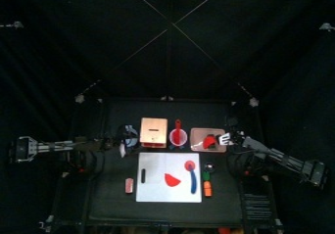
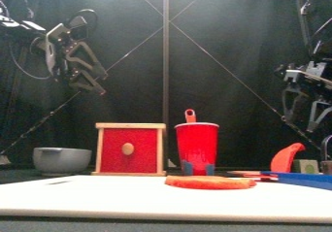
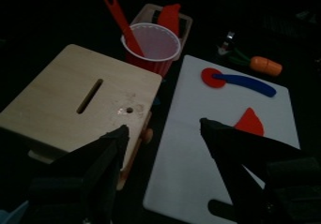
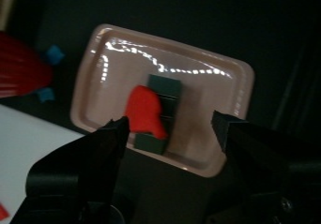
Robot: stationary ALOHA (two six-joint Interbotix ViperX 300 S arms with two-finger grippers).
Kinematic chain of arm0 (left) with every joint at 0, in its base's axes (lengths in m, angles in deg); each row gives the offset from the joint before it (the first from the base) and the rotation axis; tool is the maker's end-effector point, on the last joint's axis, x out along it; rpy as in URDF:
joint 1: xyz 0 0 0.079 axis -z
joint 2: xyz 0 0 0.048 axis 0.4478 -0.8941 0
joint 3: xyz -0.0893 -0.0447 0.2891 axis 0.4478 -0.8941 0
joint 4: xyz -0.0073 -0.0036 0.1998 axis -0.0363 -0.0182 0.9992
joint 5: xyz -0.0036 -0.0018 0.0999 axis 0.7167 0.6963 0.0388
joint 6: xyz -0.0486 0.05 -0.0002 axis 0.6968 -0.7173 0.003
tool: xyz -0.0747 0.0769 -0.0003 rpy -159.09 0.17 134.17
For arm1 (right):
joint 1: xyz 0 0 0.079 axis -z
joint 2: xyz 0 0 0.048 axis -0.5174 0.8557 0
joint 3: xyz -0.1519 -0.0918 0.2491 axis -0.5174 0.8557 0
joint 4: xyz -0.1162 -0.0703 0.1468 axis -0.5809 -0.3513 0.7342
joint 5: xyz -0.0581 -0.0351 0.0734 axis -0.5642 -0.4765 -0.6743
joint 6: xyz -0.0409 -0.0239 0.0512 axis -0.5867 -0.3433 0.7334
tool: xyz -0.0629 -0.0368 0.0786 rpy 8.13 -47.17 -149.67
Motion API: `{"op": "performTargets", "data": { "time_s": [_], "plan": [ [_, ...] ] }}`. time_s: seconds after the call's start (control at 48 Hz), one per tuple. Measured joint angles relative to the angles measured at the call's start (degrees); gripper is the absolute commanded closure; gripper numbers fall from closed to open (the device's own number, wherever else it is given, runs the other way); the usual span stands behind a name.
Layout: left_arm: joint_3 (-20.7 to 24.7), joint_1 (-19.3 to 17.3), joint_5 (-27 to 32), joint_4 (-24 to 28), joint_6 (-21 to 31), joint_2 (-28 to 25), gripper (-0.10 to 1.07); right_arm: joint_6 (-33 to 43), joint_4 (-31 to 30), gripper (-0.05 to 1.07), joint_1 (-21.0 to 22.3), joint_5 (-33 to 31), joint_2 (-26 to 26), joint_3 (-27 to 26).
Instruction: Grab bottom half of dough
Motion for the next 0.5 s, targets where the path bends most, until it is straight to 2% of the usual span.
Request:
{"op": "performTargets", "data": {
  "time_s": [0.167, 0.25, 0.354, 0.5],
  "plan": [
    [0.3, 0.0, -1.1, 0.1, -0.1, 0.0, 0.02, 0.4, -10.1, 0.03, -9.8, 14.1, 2.6, 0.0],
    [0.8, 0.1, -1.8, 0.4, -0.1, 0.0, 0.02, 0.7, -14.0, 0.03, -13.0, 19.4, 2.6, -0.1],
    [1.4, 0.3, -2.5, 0.6, -0.2, 0.1, 0.02, 0.3, -15.0, 0.03, -13.9, 25.2, 2.6, -0.7],
    [2.4, 0.3, -4.3, 2.8, -2.0, 0.0, 0.02, -0.1, -16.4, 0.03, -14.2, 29.6, 2.7, -1.0]
  ]
}}
